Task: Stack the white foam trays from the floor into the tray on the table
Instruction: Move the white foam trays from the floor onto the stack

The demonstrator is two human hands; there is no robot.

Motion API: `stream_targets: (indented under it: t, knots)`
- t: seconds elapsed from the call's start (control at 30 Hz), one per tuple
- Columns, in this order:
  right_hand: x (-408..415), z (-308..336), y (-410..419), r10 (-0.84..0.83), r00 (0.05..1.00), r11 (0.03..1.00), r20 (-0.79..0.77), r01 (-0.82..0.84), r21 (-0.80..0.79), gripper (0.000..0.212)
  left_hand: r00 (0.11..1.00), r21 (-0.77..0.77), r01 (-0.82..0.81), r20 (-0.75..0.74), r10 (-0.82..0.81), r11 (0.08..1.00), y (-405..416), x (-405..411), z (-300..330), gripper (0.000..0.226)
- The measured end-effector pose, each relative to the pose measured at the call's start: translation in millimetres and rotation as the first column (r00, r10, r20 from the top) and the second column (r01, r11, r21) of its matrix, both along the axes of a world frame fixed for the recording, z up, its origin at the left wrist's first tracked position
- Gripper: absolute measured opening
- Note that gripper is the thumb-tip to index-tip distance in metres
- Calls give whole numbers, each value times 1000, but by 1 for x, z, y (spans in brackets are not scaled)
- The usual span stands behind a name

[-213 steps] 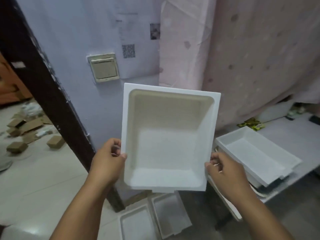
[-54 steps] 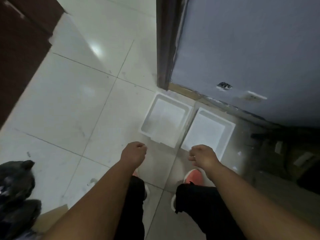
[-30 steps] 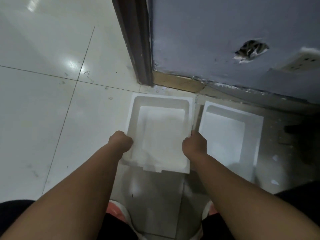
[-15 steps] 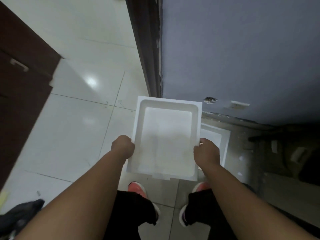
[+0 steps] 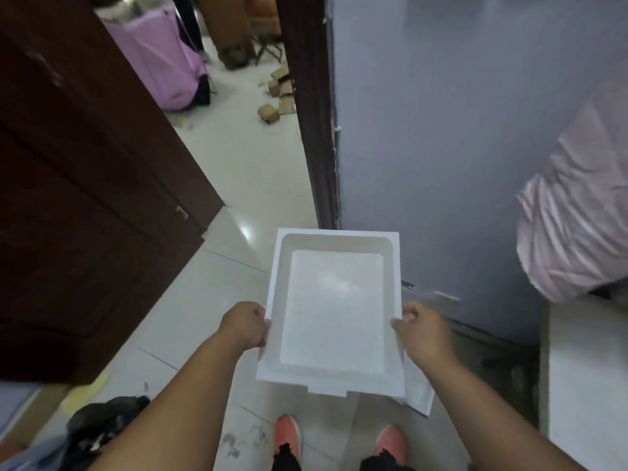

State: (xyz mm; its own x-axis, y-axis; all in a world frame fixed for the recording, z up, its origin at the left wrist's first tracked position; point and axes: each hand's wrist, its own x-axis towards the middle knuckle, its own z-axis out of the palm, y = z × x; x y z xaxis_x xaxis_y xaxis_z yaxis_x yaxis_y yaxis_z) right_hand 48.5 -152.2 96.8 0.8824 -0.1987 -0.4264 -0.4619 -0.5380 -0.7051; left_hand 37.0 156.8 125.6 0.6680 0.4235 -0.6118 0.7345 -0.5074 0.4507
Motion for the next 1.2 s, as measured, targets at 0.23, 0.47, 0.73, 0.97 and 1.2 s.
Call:
stream_targets:
  t: [0.23,0.47,0.73,0.97,1.2]
  knots:
    - [-39,99,-14,58,966,997,252,-67,28,23,962,59,-24,274,7,998,-8,-59,95,22]
    - [-127,169,-54,-74,894,993,442,26,115,28,888,-17,46,459,-33,999,-44,-136,146,25]
    - [-267,191,-159,-270,870,962,412,265,69,27,794,67,403,471,-385,913,-152,-232,175,15]
    - [-331,191,-261,-450,813,884,370,465,52,30,701,17,567,515,-493,824,-265,-252,165,16]
    - [-345,196,-376,-640,650,751,409,642,155,35,621,-8,703,494,-609,711,-409,-222,147,22]
